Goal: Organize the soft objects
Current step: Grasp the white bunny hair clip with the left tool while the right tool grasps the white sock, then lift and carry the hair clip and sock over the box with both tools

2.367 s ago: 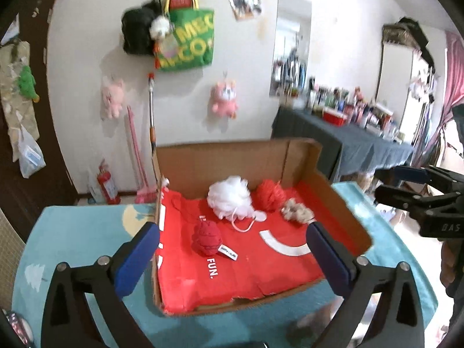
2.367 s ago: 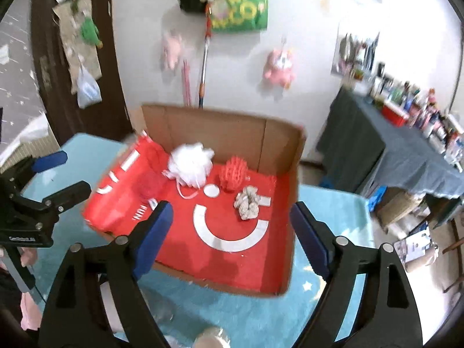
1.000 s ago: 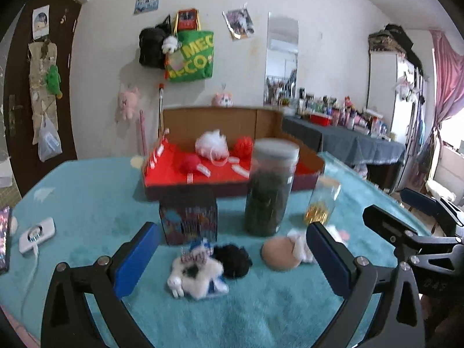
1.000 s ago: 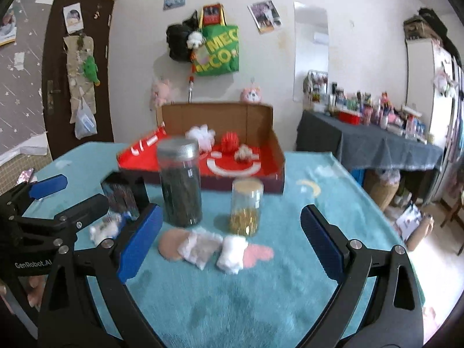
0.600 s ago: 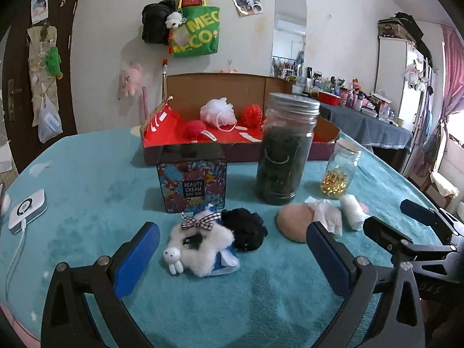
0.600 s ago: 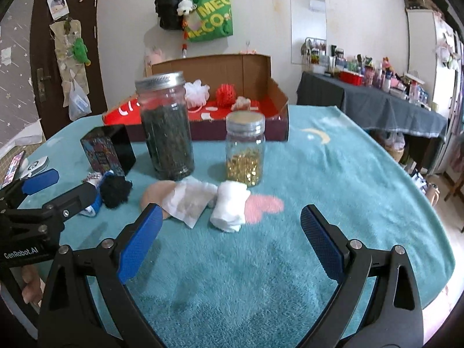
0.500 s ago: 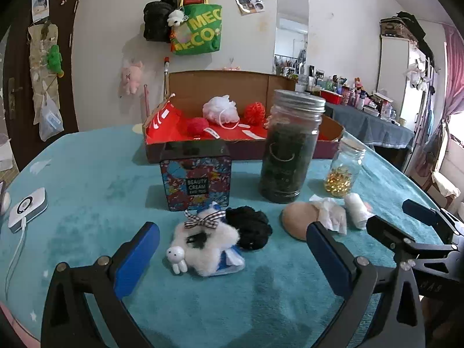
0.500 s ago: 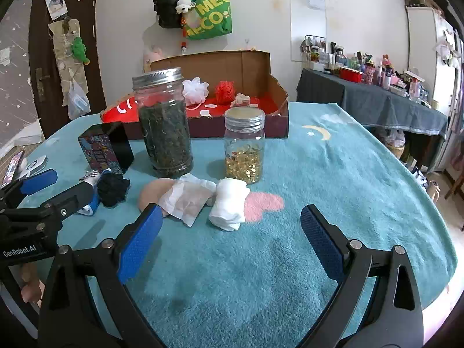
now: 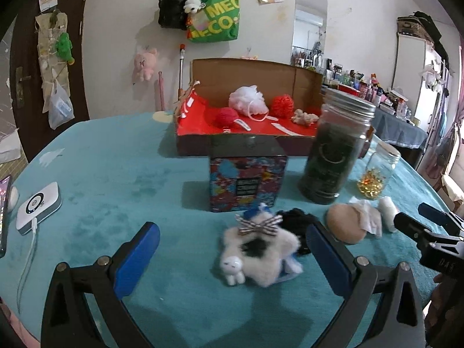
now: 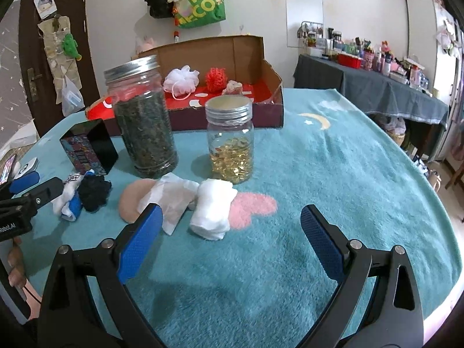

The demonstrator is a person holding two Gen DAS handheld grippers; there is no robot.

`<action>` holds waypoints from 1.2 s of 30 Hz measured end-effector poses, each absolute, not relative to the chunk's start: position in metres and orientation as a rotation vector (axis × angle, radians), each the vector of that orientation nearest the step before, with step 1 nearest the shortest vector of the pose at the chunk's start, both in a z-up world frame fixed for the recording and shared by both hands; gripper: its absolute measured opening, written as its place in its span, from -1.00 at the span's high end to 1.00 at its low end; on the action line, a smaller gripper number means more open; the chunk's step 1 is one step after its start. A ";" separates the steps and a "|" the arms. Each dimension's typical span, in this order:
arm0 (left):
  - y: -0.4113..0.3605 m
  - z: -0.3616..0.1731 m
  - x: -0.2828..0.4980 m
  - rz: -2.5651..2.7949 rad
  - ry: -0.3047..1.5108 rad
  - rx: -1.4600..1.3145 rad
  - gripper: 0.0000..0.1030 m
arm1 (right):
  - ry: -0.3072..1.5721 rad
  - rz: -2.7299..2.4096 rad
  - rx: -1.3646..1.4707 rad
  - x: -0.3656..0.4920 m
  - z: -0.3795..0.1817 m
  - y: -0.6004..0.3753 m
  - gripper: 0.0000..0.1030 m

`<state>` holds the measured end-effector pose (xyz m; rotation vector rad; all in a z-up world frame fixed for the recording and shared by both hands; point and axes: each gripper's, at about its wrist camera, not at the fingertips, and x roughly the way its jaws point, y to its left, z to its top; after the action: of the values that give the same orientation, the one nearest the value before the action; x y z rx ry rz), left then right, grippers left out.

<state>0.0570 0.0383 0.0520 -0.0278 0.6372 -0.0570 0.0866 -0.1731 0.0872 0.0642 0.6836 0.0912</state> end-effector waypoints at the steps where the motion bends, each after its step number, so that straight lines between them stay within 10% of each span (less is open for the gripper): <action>1: 0.040 0.052 0.059 -0.060 0.646 -0.030 -0.98 | 0.689 0.095 0.068 0.088 0.086 -0.174 -0.89; 6: 0.038 0.044 0.069 -0.139 0.706 -0.029 -0.67 | 0.720 0.140 0.098 0.100 0.084 -0.177 -0.72; 8: 0.035 0.038 0.073 -0.179 0.746 -0.028 -0.35 | 0.744 0.162 0.109 0.104 0.081 -0.177 -0.31; 10: 0.034 0.033 0.076 -0.212 0.773 -0.036 -0.13 | 0.784 0.199 0.135 0.110 0.074 -0.178 0.54; 15: 0.033 0.038 0.069 -0.214 0.743 -0.036 -0.02 | 0.763 0.253 0.160 0.106 0.076 -0.182 0.64; 20: 0.023 0.053 0.062 -0.224 0.692 0.003 0.66 | 0.729 0.295 0.164 0.100 0.088 -0.178 0.64; 26: 0.022 0.054 0.065 -0.254 0.706 -0.004 0.63 | 0.711 0.348 0.156 0.098 0.096 -0.167 0.64; 30: 0.028 0.049 0.062 -0.223 0.712 -0.010 -0.16 | 0.719 0.356 0.156 0.097 0.095 -0.168 0.64; 36: 0.043 0.038 0.066 -0.213 0.757 -0.044 -0.42 | 0.759 0.331 0.148 0.095 0.082 -0.172 0.62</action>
<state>0.0660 0.0433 0.0383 -0.0441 0.7567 -0.2130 0.0950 -0.1719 0.0823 0.1484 0.7592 0.3308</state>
